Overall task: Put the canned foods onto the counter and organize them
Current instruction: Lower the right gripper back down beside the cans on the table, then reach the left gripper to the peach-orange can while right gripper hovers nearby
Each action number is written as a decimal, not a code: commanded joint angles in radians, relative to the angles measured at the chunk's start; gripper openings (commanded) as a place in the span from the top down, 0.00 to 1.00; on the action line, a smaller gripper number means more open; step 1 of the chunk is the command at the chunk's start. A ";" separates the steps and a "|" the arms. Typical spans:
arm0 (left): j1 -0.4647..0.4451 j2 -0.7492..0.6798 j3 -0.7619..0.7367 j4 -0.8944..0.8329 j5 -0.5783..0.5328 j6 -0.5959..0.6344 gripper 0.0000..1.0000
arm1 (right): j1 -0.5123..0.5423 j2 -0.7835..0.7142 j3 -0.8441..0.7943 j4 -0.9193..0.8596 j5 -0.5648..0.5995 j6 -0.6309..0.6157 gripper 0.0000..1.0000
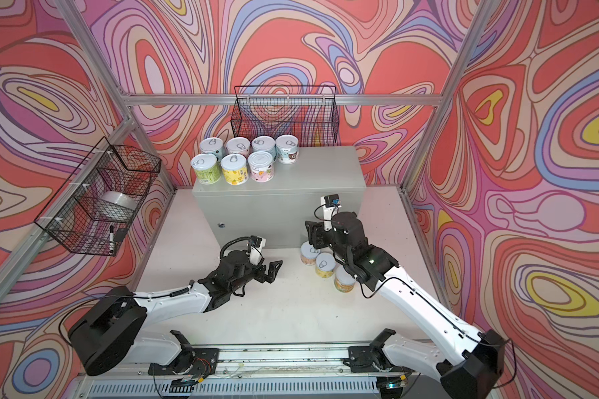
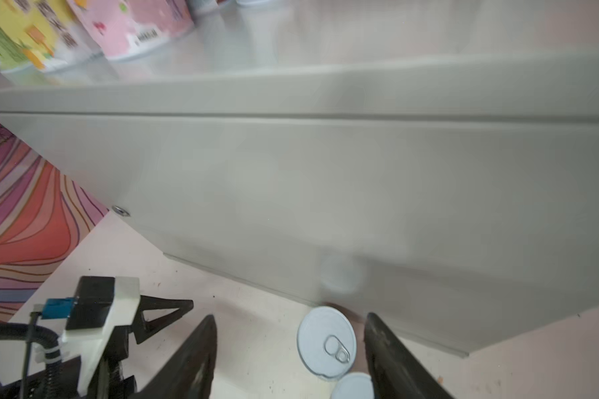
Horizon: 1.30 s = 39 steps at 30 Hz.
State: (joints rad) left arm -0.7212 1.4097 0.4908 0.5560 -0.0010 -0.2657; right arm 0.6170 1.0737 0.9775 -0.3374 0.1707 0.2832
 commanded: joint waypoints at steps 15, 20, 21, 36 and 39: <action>-0.073 0.415 0.155 0.311 -0.005 -0.055 0.00 | 0.008 -0.120 -0.183 -0.061 0.073 0.175 0.31; -0.084 0.509 0.207 0.361 -0.013 -0.060 0.00 | 0.008 -0.128 -0.195 -0.070 0.086 0.177 0.31; -0.084 0.524 0.217 0.365 -0.011 -0.062 0.00 | 0.008 -0.131 -0.197 -0.075 0.092 0.176 0.31; -0.132 0.702 0.357 0.388 -0.091 -0.063 0.00 | 0.007 -0.181 -0.223 -0.098 0.133 0.167 0.32; -0.135 0.720 0.394 0.353 -0.110 -0.054 0.00 | 0.008 -0.182 -0.227 -0.102 0.138 0.164 0.32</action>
State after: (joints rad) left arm -0.8524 2.0975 0.8543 0.9398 -0.0692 -0.3176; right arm 0.6186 0.9051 0.7635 -0.4282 0.2867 0.4538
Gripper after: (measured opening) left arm 0.999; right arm 0.681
